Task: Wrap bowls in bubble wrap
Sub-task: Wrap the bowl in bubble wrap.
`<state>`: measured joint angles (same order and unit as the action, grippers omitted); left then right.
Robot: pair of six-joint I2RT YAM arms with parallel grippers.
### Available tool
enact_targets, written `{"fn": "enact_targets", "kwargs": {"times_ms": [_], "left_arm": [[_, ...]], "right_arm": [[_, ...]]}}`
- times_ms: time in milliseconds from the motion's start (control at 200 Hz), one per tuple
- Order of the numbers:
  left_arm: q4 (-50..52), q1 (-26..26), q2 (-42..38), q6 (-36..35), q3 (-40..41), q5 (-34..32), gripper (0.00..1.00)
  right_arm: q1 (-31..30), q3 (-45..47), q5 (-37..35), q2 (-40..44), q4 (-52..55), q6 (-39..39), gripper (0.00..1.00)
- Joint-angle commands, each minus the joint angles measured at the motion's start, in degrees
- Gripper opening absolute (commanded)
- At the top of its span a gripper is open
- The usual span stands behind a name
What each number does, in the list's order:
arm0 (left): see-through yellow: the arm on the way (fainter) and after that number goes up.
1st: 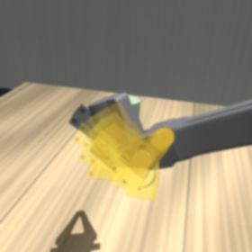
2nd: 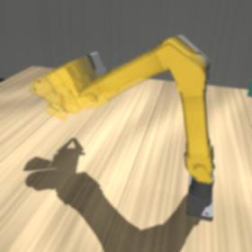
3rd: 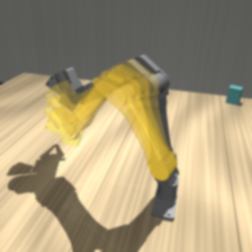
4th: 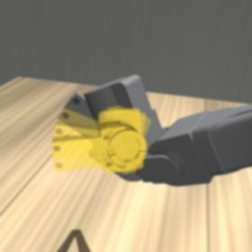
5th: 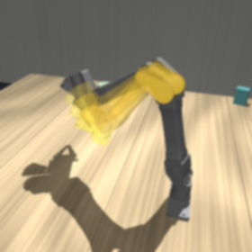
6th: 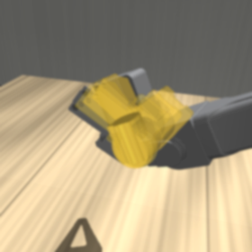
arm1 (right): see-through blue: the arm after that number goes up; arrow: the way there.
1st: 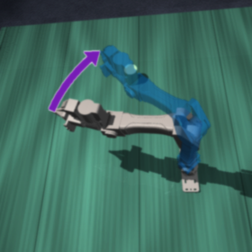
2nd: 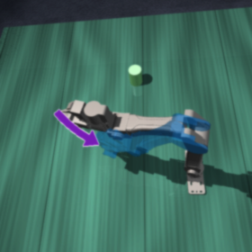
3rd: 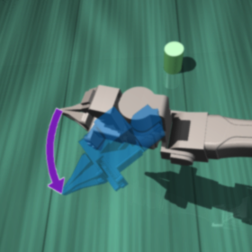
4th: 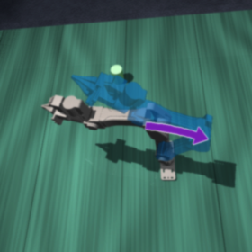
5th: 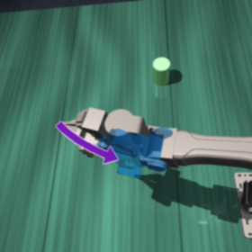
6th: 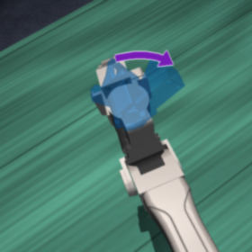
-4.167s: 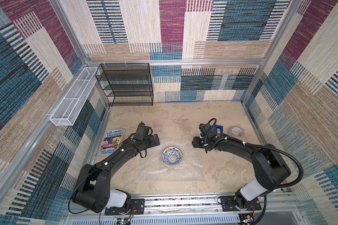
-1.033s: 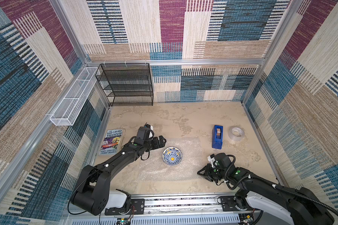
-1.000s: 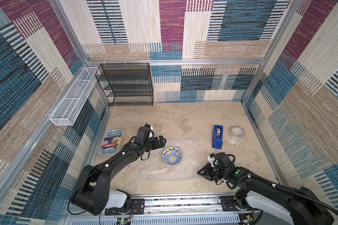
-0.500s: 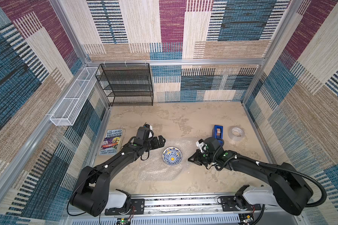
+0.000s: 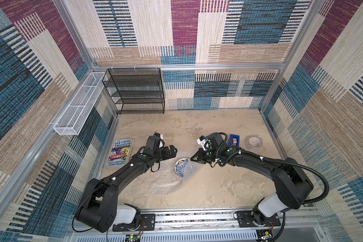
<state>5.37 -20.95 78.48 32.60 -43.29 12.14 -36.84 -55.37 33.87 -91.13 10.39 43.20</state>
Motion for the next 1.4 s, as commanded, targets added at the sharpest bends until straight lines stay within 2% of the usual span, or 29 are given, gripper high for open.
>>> {"fn": "enact_targets", "kwargs": {"times_ms": [0,411,696,831,1197,1277,1397], "left_arm": [[-1.96,0.39,0.53,-0.35,0.48,-0.02,0.99],[-4.84,0.82,1.60,0.27,2.28,2.26,0.99],[-6.43,0.87,-3.31,0.35,7.60,4.01,0.99],[-7.12,0.65,-5.99,0.18,10.32,6.86,0.99],[-9.21,0.56,-10.86,-1.49,16.29,11.04,0.99],[-9.51,0.56,-11.46,-1.92,17.05,11.32,0.99],[-10.43,0.56,-11.90,-2.18,17.87,12.36,0.99]], "right_arm": [[-0.92,-2.37,0.66,-2.27,2.06,-2.45,0.00],[-3.70,-9.59,-2.36,-11.75,4.67,-3.74,0.00],[-4.37,-12.02,-4.93,-15.88,5.87,-3.12,0.03],[-4.63,-13.43,-5.47,-17.05,6.92,-3.11,0.16],[-5.74,-15.16,-5.06,-18.85,5.79,-1.63,0.60],[-5.95,-15.40,-4.97,-19.18,5.40,-1.16,0.65],[-6.20,-14.86,-4.78,-18.56,3.73,-0.17,0.66]]}}
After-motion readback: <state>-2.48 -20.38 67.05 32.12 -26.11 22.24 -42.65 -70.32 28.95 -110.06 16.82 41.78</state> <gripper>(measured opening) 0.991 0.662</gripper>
